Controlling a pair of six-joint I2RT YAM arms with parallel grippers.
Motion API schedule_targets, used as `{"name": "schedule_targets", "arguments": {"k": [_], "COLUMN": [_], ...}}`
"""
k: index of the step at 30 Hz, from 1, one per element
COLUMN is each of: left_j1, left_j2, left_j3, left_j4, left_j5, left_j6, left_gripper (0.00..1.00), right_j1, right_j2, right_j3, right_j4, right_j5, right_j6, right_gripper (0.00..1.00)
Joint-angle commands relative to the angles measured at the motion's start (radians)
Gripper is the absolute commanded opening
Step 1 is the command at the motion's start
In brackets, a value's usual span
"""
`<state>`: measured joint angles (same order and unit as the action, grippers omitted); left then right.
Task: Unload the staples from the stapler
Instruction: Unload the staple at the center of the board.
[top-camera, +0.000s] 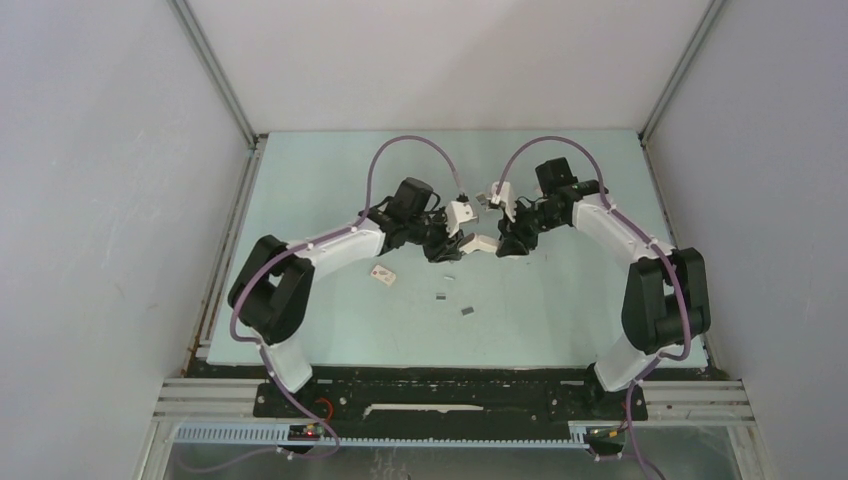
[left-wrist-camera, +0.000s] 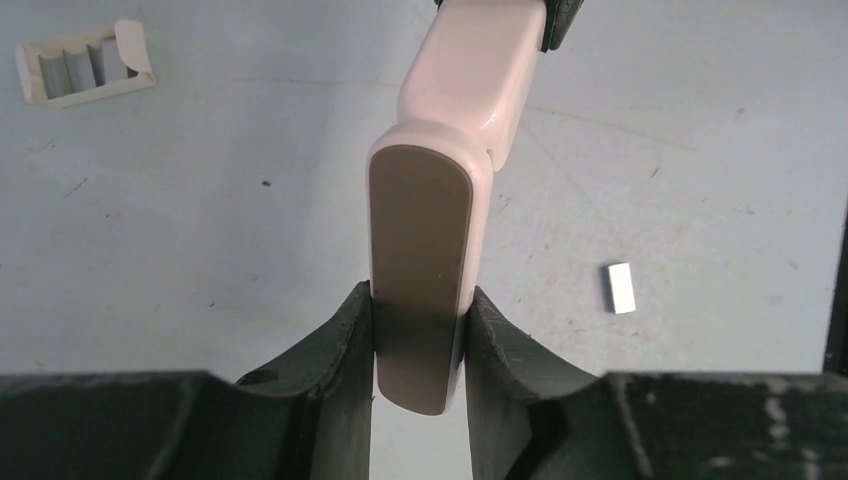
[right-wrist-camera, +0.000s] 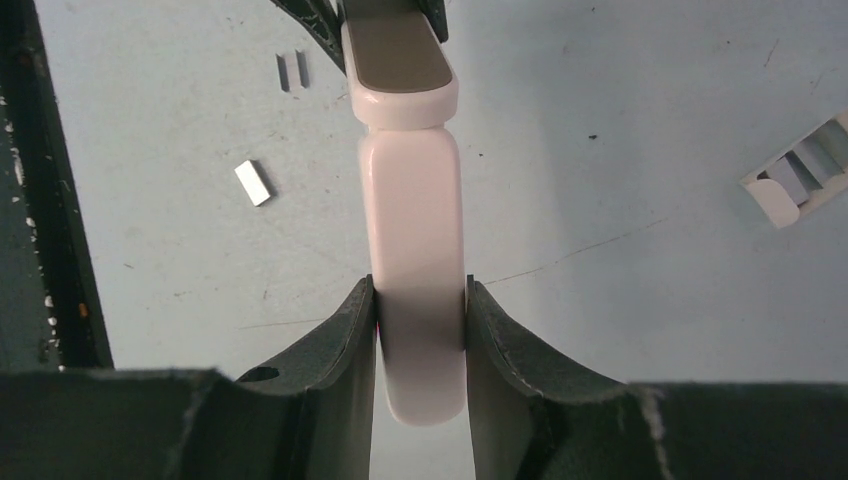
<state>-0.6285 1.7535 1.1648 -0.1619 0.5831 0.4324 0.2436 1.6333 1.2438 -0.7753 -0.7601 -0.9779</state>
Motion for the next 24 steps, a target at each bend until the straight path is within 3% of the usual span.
{"name": "schedule_targets", "arguments": {"k": [1, 6, 11, 14, 21, 24], "left_j1": [0.029, 0.024, 0.023, 0.021, 0.007, 0.009], "left_j2": [0.011, -0.002, -0.046, -0.096, -0.26, -0.337], "left_j3": [0.086, 0.084, 0.017, -0.057, -0.3, -0.374], "left_j4": [-0.261, -0.241, -0.024, 0.168, 0.562, 0.658], "left_j5": [-0.223, -0.166, -0.026, 0.042, 0.061, 0.034], "left_j6": [0.083, 0.03, -0.208, -0.401, -0.733, -0.773], "left_gripper": [0.0, 0.0, 0.04, 0.19, 0.7, 0.81], "right_j1": [-0.033, -0.033, -0.035, -0.037, -0.037, -0.03], "right_j2": [0.023, 0.039, 0.051, 0.045, 0.007, 0.007], "right_j3": [-0.018, -0.006, 0.041, 0.06, 0.067, 0.082], "right_j4": [0.006, -0.02, -0.098, -0.142, -0.227, -0.262], "right_j5": [0.233, 0.112, -0.114, -0.241, -0.464, -0.505], "right_j6": [0.017, 0.034, 0.05, 0.048, -0.007, -0.02], "right_gripper": [0.0, 0.0, 0.0, 0.0, 0.0, 0.0]}}
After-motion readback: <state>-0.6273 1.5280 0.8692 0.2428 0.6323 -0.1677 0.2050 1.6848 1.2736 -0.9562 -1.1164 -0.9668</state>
